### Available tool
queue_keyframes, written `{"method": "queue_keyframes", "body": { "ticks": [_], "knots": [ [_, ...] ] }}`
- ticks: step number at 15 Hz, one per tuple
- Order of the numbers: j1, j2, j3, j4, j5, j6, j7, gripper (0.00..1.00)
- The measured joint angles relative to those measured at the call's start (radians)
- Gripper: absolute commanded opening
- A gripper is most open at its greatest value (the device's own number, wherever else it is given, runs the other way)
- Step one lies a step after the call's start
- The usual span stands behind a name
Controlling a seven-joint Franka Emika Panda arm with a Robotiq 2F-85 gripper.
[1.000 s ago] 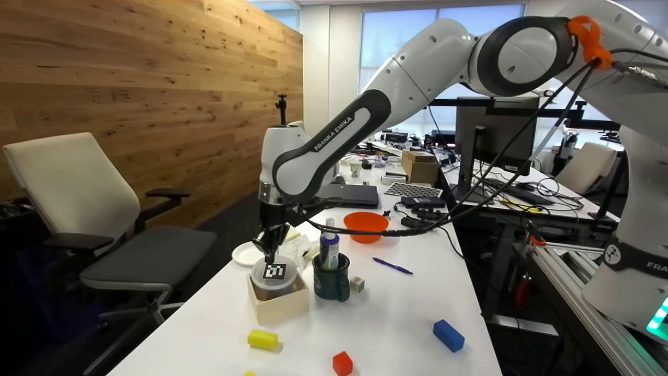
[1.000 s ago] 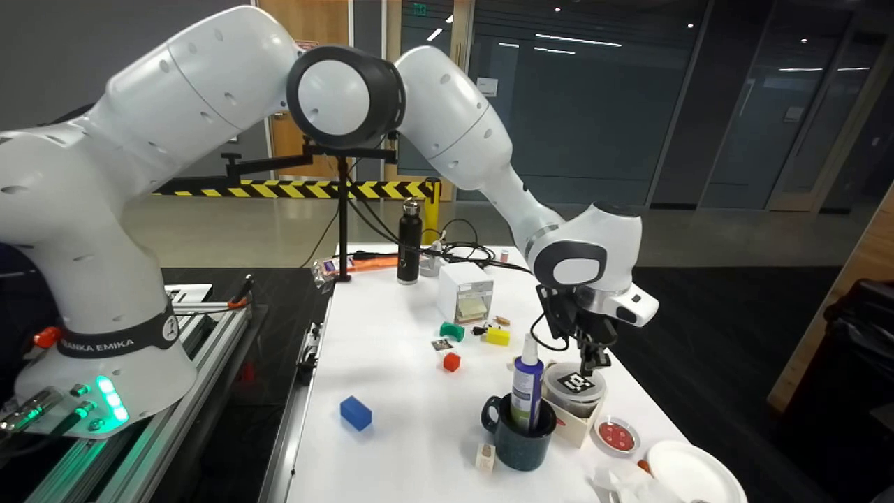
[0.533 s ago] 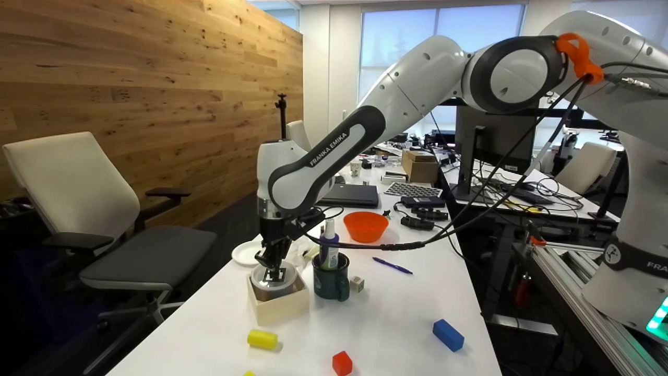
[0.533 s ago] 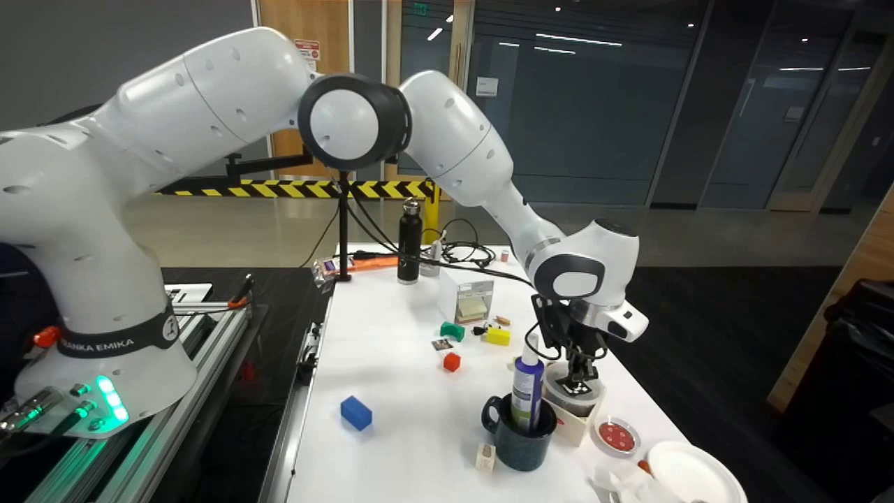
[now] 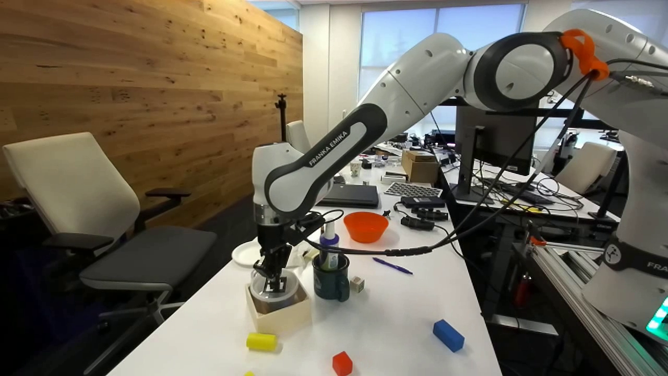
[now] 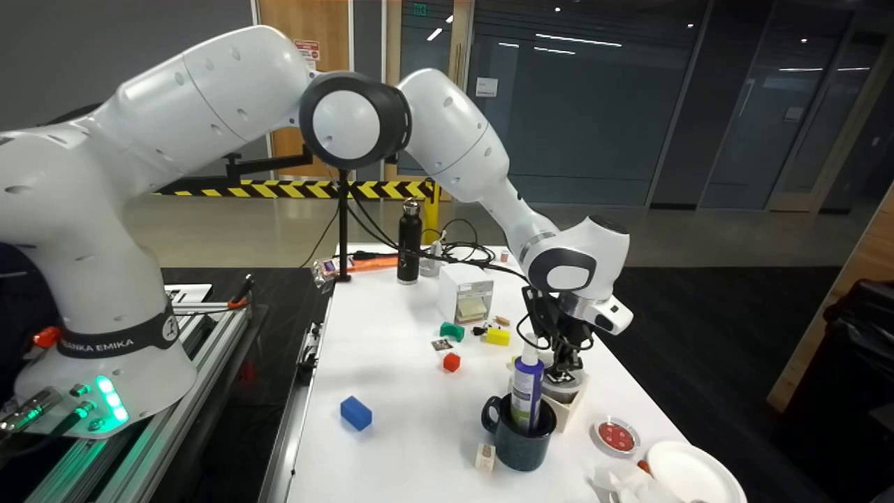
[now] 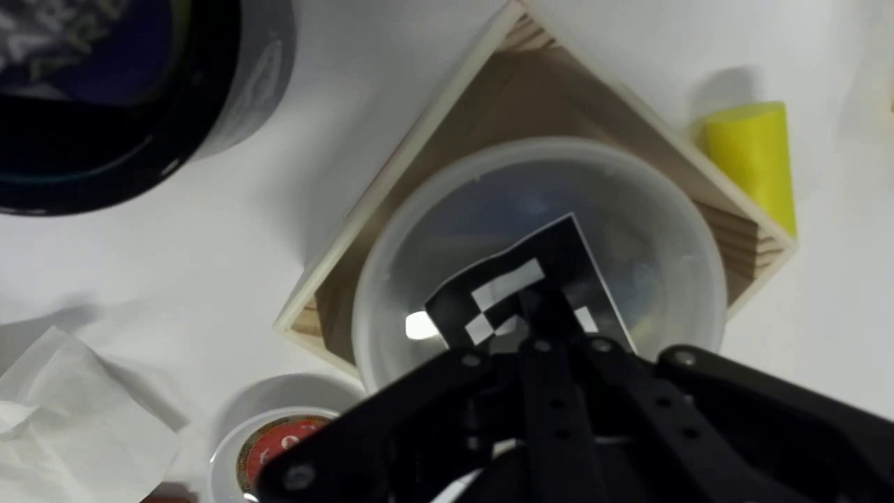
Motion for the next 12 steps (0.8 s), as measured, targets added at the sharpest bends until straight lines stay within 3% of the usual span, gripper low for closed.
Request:
{"method": "queue_keyframes", "body": {
  "ticks": [12],
  "knots": [
    [0.027,-0.017,0.023,-0.031,0.000,-0.022,0.000,0.00]
  ]
}}
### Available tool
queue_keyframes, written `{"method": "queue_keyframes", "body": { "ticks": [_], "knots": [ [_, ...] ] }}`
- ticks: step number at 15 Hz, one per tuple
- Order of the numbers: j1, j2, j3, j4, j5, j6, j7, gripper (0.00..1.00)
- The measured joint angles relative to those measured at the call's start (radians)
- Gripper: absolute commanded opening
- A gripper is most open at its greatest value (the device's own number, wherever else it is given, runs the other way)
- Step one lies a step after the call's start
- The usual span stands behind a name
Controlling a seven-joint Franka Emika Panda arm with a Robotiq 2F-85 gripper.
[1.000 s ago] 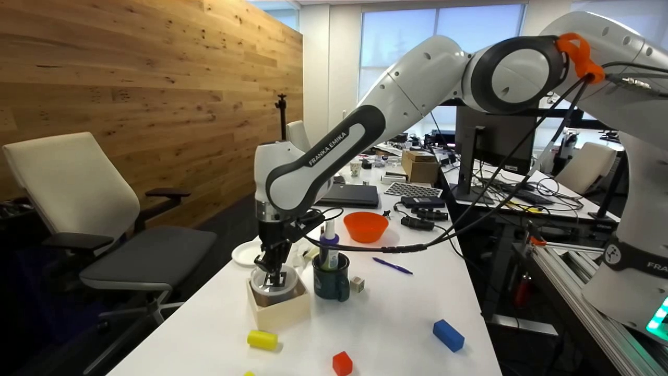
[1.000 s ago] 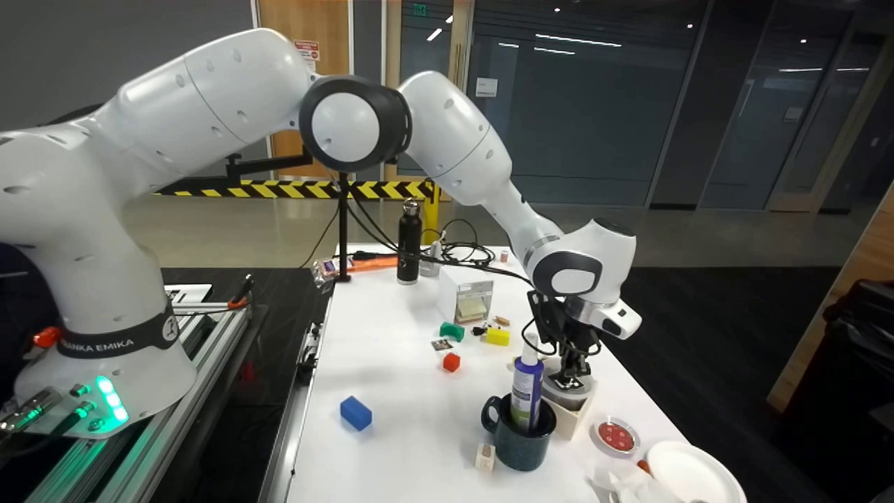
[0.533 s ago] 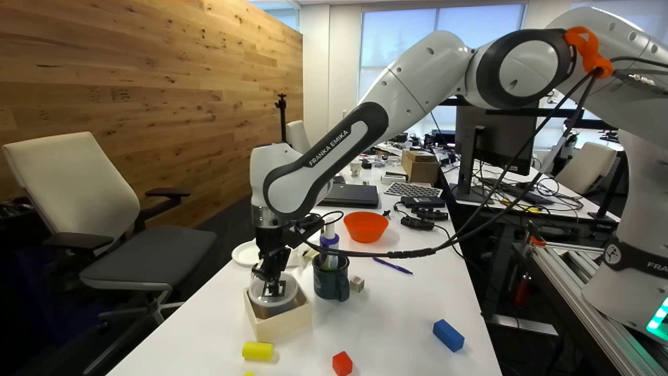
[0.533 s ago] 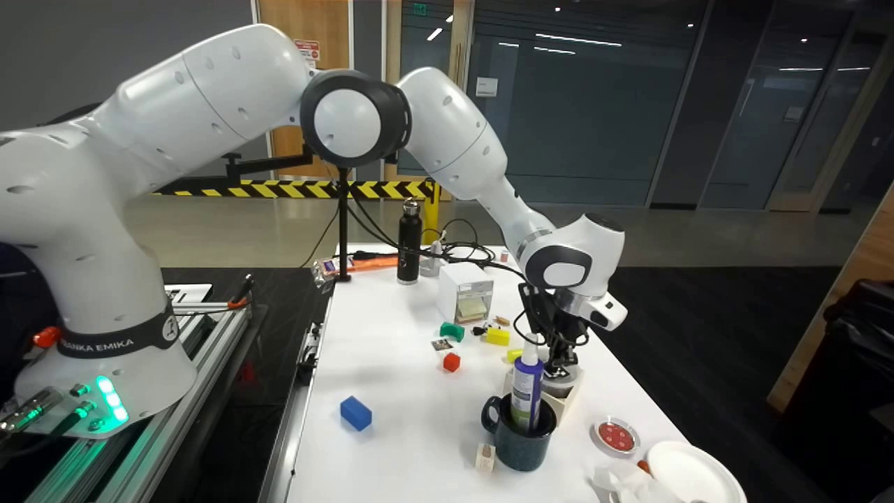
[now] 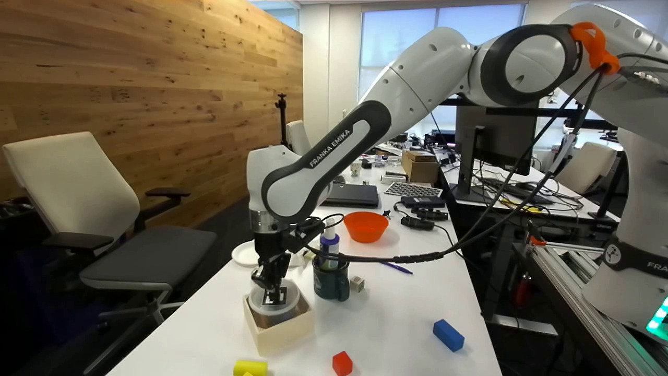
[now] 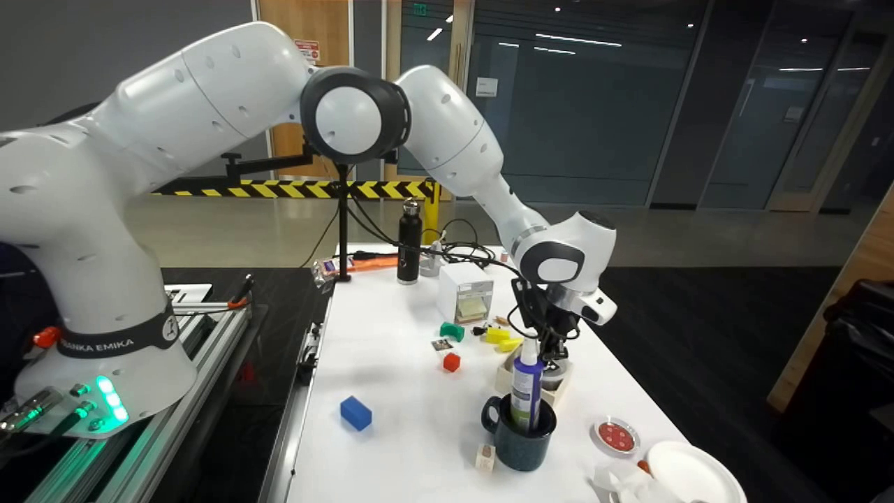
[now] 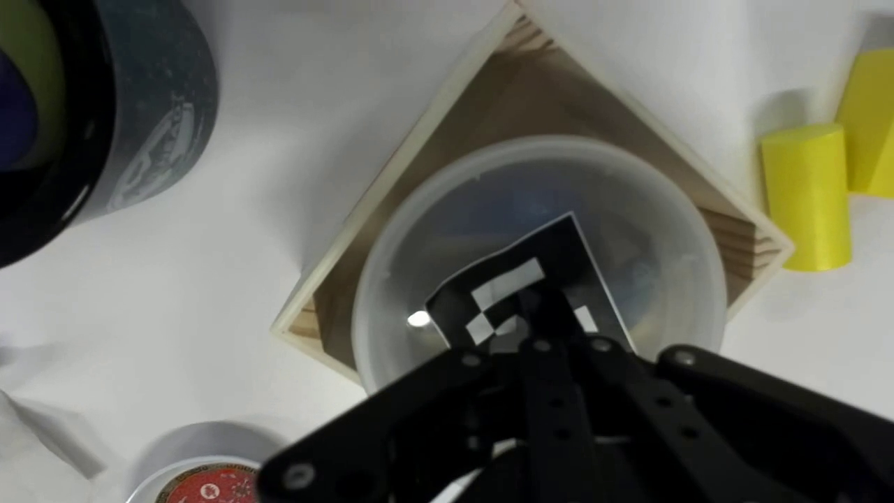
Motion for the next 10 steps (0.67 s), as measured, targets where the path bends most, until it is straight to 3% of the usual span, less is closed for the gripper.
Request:
{"method": "queue_keyframes", "body": {
  "ticks": [10],
  "knots": [
    [-0.001,-0.065,0.000,-0.076,0.001,0.015,0.007,0.00]
  ]
}}
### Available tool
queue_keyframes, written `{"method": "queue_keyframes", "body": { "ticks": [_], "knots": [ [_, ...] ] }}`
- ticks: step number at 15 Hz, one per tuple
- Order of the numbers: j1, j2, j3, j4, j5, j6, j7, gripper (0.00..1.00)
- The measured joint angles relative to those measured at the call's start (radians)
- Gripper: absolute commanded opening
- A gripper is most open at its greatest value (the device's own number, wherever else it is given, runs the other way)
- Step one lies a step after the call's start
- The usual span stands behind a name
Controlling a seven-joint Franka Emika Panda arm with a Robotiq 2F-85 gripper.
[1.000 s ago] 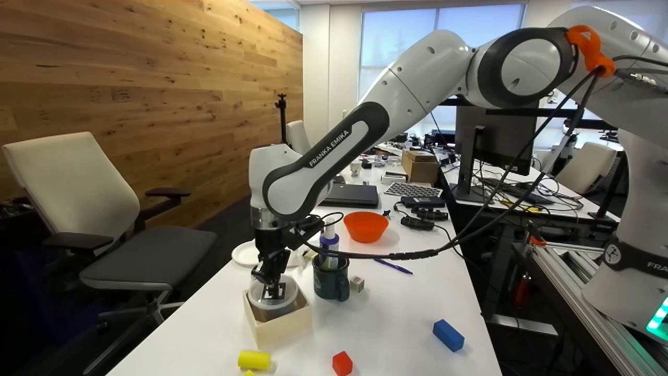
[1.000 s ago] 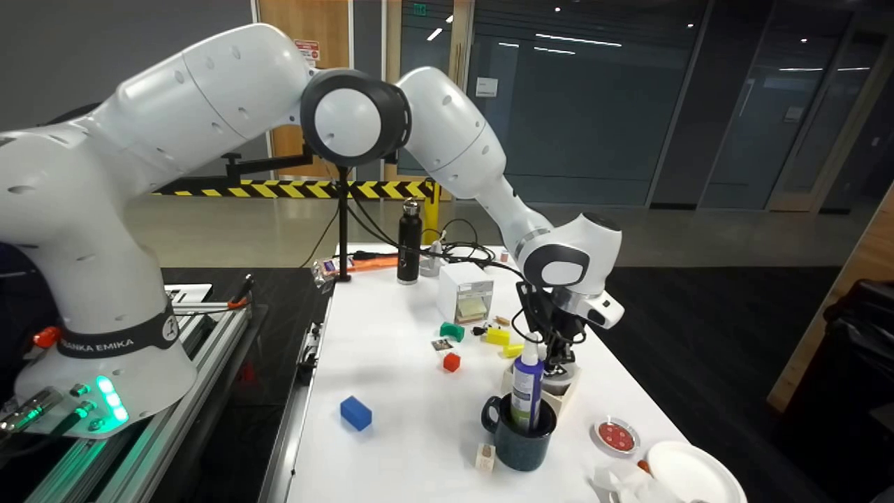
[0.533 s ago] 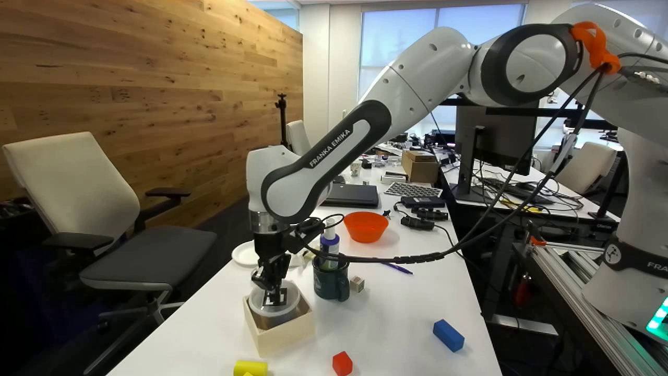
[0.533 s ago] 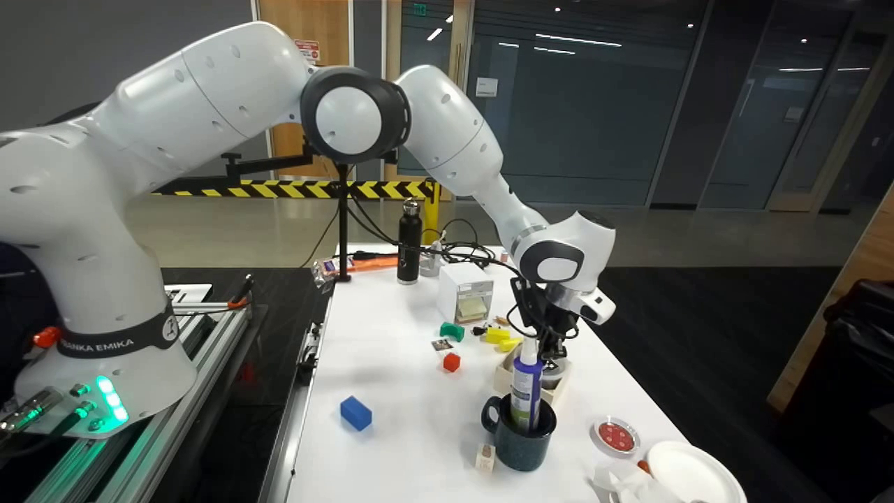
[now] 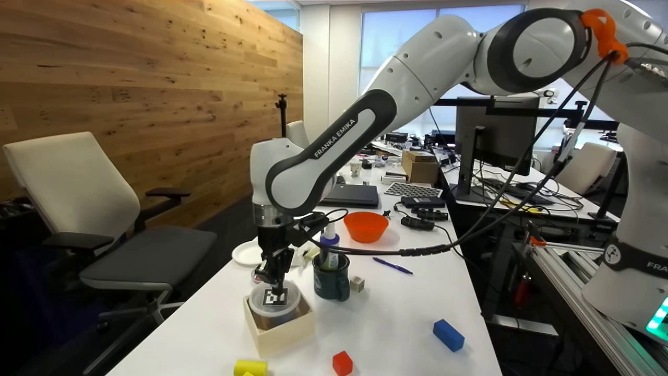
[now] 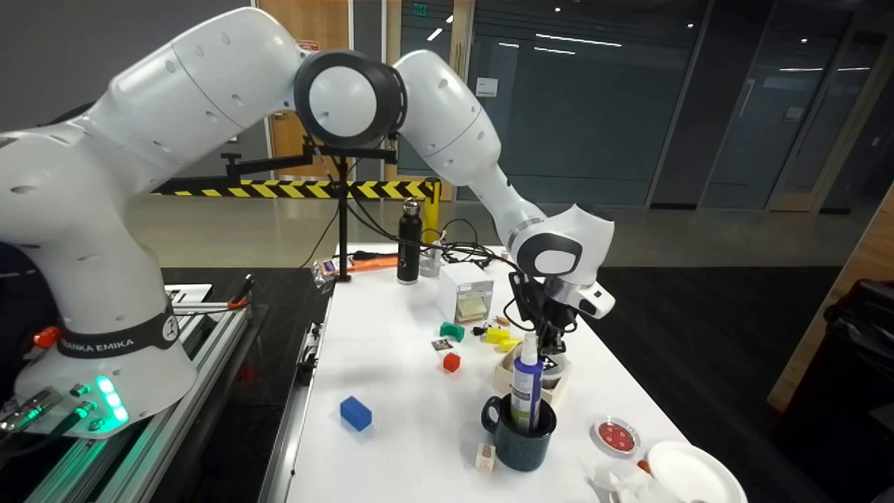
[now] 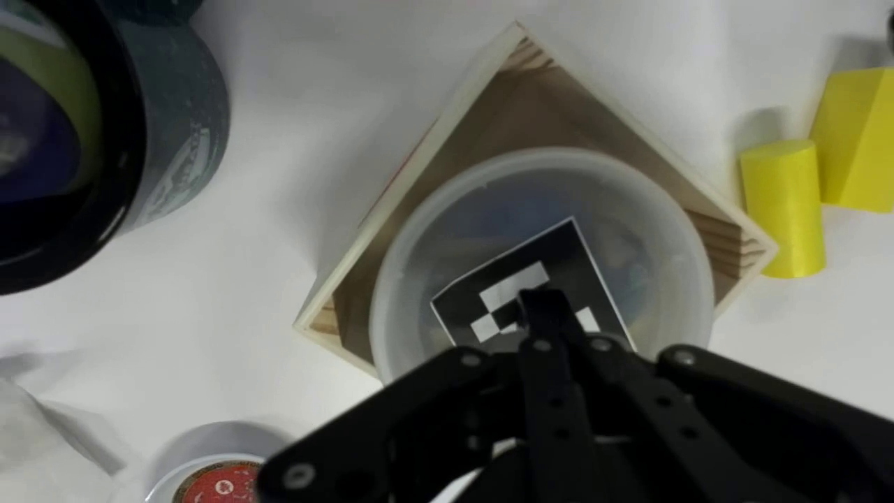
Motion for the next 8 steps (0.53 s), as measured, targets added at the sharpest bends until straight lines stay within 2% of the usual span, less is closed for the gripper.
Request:
{"method": "queue_keyframes", "body": {
  "ticks": [8],
  "knots": [
    [-0.023,-0.230,-0.028,-0.181,0.019,0.100,0.063,0.00]
  ]
}}
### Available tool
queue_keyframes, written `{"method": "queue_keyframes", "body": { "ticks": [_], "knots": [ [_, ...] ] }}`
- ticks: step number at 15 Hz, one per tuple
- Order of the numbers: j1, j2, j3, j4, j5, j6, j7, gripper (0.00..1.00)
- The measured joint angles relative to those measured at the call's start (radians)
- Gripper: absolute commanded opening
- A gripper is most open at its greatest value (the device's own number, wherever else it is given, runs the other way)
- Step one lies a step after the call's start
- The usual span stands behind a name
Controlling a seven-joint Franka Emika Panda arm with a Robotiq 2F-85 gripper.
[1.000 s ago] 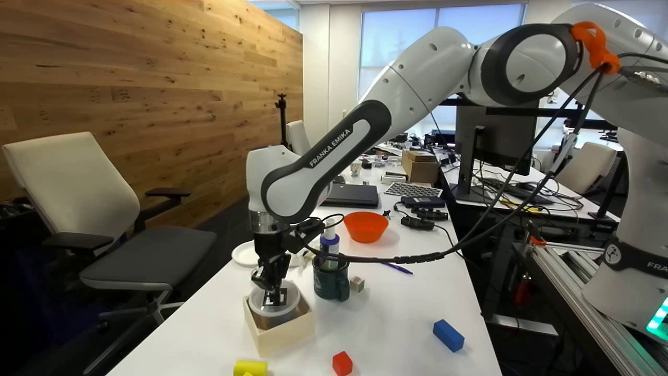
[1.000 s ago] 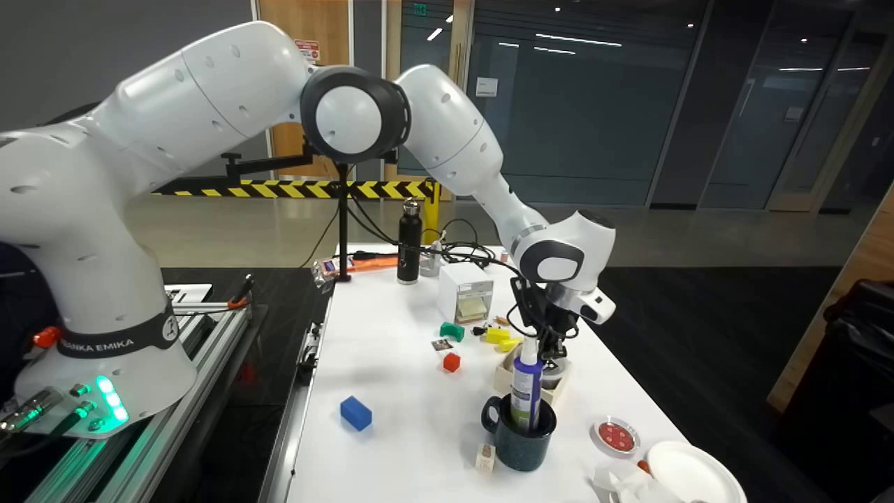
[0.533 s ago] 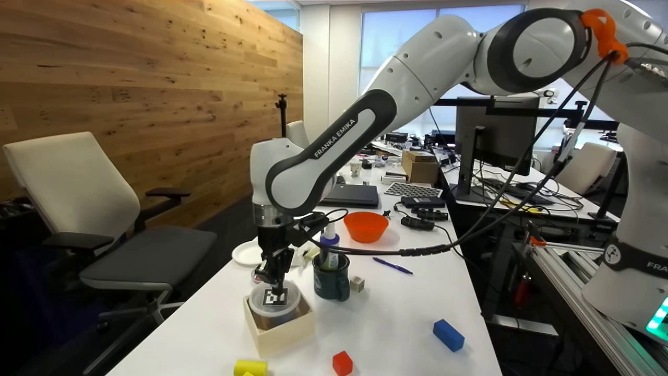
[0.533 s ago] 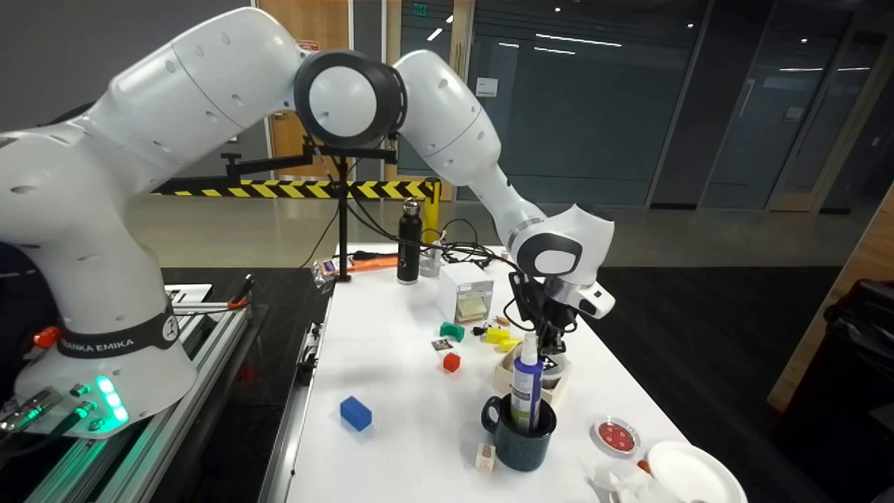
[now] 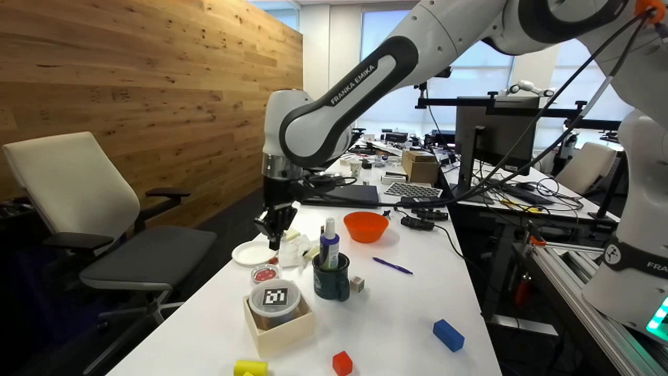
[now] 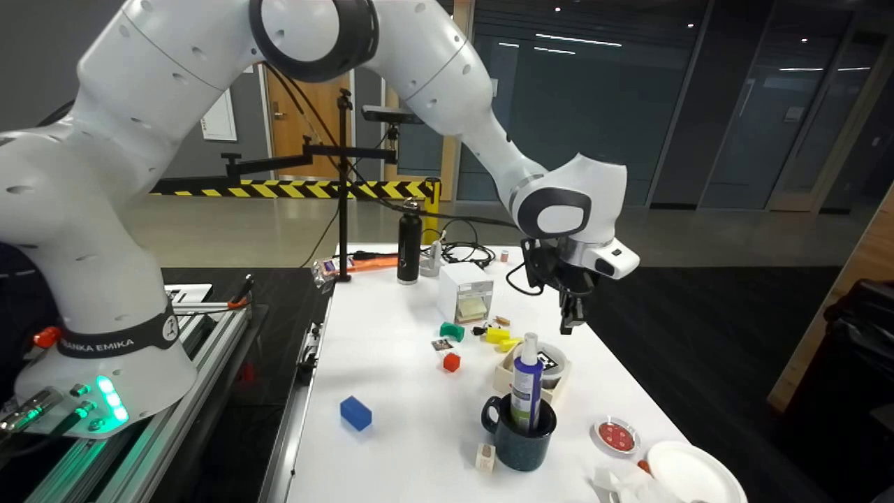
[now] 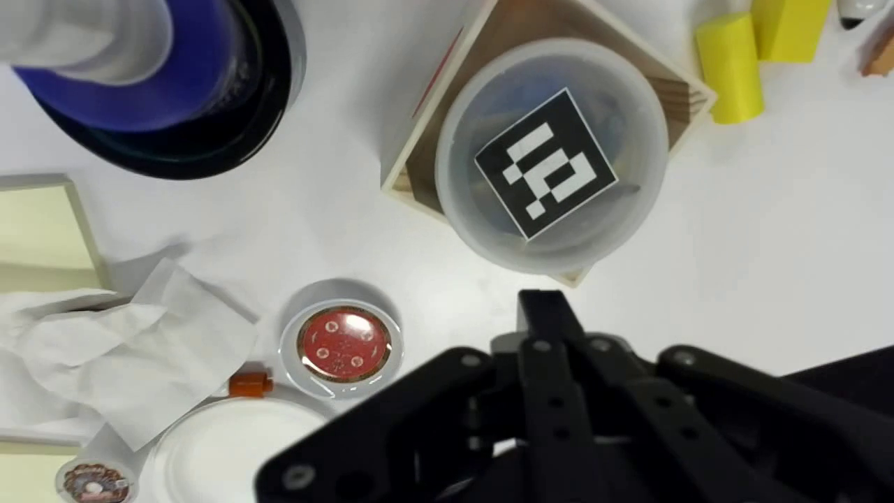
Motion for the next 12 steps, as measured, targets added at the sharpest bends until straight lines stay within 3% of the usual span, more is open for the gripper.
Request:
{"method": "queue_keyframes", "body": {
  "ticks": [6,12],
  "knots": [
    [-0.049,-0.065,0.007,-0.052,0.033,0.003,-0.008,0.00],
    [-0.140,-0.124,0.078,-0.107,0.060,0.009,-0.260,0.00]
  ]
}}
